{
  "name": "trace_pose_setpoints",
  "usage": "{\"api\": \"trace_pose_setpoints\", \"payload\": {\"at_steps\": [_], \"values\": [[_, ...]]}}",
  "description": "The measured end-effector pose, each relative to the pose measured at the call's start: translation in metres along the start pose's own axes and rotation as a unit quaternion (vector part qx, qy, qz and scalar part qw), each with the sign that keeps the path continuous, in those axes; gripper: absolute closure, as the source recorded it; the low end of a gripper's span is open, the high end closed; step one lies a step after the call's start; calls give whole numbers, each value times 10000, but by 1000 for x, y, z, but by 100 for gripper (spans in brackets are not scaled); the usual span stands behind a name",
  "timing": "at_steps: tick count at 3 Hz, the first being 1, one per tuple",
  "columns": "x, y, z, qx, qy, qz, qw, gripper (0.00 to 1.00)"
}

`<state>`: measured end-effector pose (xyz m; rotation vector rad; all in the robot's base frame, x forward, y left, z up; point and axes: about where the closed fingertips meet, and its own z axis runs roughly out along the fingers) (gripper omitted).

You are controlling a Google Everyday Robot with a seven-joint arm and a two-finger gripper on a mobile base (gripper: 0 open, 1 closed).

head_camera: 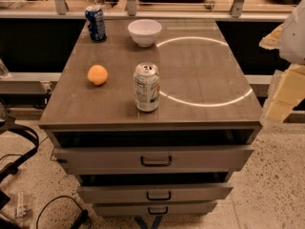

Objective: Place 7up can into white bowl

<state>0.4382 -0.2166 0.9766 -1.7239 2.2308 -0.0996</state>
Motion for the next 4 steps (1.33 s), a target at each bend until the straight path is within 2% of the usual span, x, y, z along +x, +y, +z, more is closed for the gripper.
{"api": "trace_pose_setpoints", "payload": {"at_steps": [1,2,3,4], "values": [[0,0,0,0,0,0,10000,0],[-9,-4,6,36,-500,75,9987,0],[-28,-26,38,211,-1961,109,9803,0],[-61,-32,61,253,-3393,105,9403,0]]}}
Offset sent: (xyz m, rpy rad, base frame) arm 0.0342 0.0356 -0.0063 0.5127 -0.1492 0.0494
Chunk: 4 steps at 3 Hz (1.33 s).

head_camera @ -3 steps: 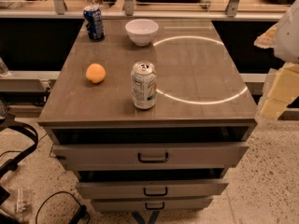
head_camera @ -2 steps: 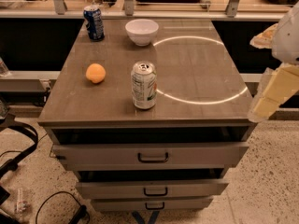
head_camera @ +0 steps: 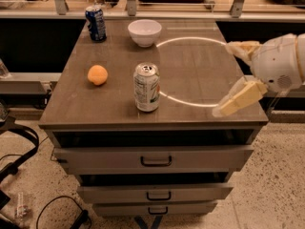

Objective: Place 7up can into white bowl

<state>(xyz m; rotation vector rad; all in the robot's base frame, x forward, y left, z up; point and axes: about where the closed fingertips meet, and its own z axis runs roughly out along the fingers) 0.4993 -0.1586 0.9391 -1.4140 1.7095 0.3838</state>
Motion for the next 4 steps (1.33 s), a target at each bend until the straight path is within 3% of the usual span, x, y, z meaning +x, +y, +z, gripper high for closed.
{"api": "trace_pose_setpoints", "payload": {"at_steps": [1,2,3,4], "values": [[-14,2,28,-302,-1266,312,9910,0],[-31,5,49,-705,-2152,742,9712,0],[-47,4,72,-980,-2636,997,9545,0],[-58,4,93,-1025,-2709,1124,9505,0]]}}
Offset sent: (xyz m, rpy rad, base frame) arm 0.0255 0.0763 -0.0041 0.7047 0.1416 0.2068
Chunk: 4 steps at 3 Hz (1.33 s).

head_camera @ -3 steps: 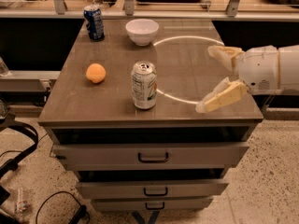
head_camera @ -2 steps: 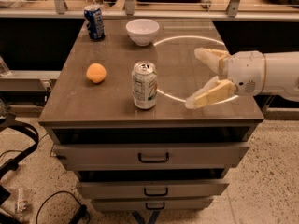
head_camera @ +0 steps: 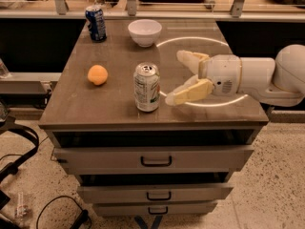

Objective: Place 7up can into white bowl

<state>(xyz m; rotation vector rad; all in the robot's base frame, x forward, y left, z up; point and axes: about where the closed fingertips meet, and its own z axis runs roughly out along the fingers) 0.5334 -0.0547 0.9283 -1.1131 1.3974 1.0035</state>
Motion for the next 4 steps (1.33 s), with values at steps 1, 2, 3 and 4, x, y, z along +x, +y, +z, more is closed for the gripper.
{"api": "trace_pose_setpoints", "payload": {"at_steps": [1,2,3,4], "values": [[2,-1,32,68,-79,-139,9998,0],[1,2,50,138,-123,-318,9993,0],[-3,7,71,110,-96,-506,9986,16],[-3,10,89,49,56,-558,9984,35]]}}
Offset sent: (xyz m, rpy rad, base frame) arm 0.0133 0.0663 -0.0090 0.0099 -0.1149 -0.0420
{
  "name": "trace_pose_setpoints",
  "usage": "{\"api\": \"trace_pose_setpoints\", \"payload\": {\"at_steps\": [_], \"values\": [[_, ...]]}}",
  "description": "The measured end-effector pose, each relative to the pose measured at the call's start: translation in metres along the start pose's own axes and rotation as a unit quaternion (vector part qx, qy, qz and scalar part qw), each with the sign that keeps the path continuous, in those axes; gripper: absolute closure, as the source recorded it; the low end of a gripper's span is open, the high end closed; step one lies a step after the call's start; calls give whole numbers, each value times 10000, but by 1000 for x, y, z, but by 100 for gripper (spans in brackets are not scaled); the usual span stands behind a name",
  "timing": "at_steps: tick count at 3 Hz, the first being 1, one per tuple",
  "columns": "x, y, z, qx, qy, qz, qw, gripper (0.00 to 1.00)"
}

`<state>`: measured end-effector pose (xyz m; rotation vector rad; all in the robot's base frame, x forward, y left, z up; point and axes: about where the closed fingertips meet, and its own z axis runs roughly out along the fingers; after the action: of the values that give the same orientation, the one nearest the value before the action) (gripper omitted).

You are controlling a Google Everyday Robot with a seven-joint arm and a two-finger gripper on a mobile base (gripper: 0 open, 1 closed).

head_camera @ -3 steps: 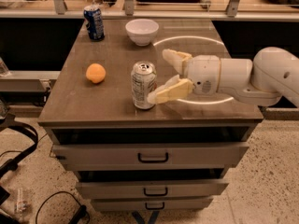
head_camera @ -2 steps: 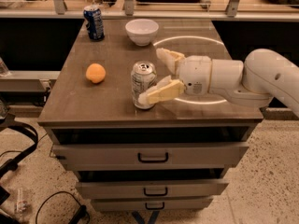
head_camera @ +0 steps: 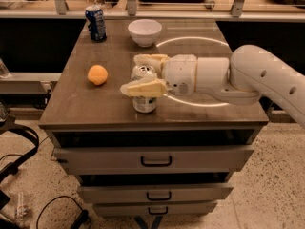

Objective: Place 7up can into white bowl

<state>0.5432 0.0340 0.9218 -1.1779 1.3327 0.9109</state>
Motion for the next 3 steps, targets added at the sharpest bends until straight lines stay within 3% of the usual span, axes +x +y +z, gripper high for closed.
{"api": "trace_pose_setpoints", "payload": {"at_steps": [2,3], "values": [[-2,3,4,-41,-8,-12,10000,81],[-3,4,6,-63,-10,-19,10000,100]]}}
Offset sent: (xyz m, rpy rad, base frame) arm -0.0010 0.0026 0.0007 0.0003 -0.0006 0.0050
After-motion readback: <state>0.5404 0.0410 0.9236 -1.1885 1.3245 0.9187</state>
